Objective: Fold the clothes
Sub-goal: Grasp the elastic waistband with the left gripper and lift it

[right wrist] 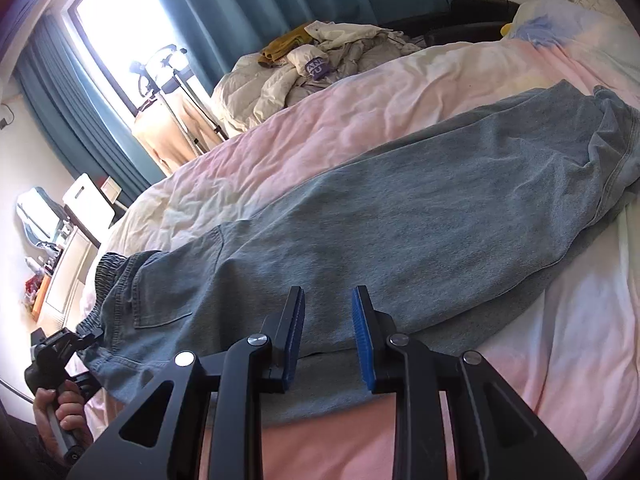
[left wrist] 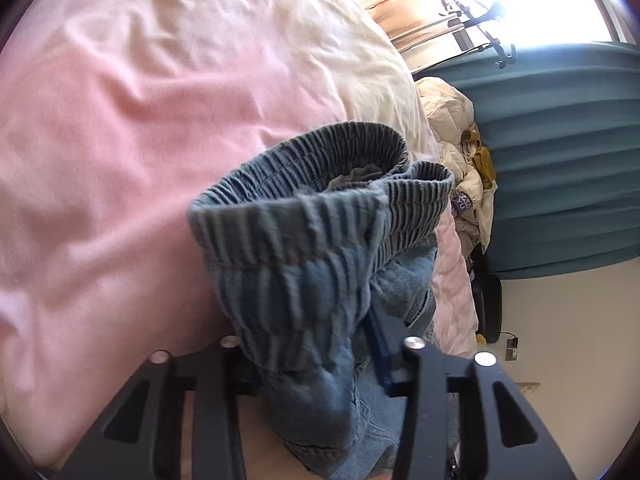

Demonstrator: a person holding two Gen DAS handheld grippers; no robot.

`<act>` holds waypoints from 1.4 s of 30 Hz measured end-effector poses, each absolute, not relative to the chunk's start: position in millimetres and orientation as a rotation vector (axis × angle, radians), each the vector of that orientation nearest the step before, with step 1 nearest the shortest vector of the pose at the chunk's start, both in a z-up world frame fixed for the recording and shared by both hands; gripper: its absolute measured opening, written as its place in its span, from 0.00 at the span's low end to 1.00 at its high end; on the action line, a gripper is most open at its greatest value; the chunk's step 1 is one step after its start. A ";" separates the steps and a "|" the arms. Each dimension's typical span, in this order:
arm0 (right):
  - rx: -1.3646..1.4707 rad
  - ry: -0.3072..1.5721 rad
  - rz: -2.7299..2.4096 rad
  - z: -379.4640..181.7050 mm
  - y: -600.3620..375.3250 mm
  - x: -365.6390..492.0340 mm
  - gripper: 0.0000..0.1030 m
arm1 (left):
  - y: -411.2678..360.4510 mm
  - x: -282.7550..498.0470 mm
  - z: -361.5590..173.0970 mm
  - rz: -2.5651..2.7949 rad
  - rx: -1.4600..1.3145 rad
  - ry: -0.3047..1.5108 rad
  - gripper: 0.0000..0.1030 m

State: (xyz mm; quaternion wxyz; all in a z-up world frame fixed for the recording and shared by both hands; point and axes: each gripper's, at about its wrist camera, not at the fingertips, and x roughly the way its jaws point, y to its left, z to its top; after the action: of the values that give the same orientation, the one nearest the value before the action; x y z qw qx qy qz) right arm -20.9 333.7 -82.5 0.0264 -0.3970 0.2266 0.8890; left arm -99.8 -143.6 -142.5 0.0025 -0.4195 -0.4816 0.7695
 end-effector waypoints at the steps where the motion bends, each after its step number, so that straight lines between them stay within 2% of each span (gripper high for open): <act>1: -1.225 0.713 2.738 -85.2 336.5 -21.9 0.23 | -144.1 -103.3 -135.9 2.423 -1.297 -1.497 0.18; 4: -1.206 0.728 2.724 -89.1 342.9 -22.4 0.23 | -145.5 -112.4 -111.9 2.460 -1.224 -1.438 0.10; 11: -1.131 0.707 2.721 -79.8 351.0 -11.6 0.23 | -167.1 -113.9 -58.5 2.504 -1.083 -1.363 0.09; 14: -1.111 0.682 2.722 -76.8 350.8 -10.2 0.23 | -191.2 -109.3 -59.7 2.543 -1.075 -1.399 0.09; 16: -1.114 0.667 2.725 -76.2 349.1 -11.2 0.23 | -200.3 -110.5 -78.1 2.501 -1.187 -1.371 0.09; 19: -1.124 0.646 2.735 -75.4 344.4 -13.3 0.23 | -210.7 -109.7 -103.0 2.442 -1.344 -1.316 0.10; 22: -1.124 0.612 2.757 -71.4 337.3 -12.4 0.23 | -205.1 -106.5 -97.1 2.443 -1.368 -1.187 0.11; 25: -1.123 0.620 2.787 -64.9 332.4 -8.0 0.23 | -197.6 -100.1 -89.7 2.450 -1.395 -1.029 0.17; 29: -1.116 0.616 2.823 -57.8 325.9 -1.9 0.23 | -189.3 -85.2 -78.9 2.476 -1.426 -0.808 0.36; 32: -1.142 0.640 2.828 -58.6 324.4 -3.6 0.23 | -203.7 -62.2 -70.0 2.513 -1.408 -0.761 0.44; 38: -1.171 0.650 2.850 -63.2 318.1 -10.7 0.23 | -231.8 -55.5 -29.7 2.563 -1.254 -0.737 0.45; 42: -1.200 0.629 2.859 -67.0 312.6 -14.8 0.23 | -227.7 -98.1 -25.6 2.543 -1.237 -0.719 0.45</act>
State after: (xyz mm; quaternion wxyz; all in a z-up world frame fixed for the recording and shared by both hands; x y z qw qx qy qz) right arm -14.8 312.6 -67.0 -0.0109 -0.3792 0.1987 0.9037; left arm -98.1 -227.7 -25.6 0.1115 -0.4211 -0.2449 0.8662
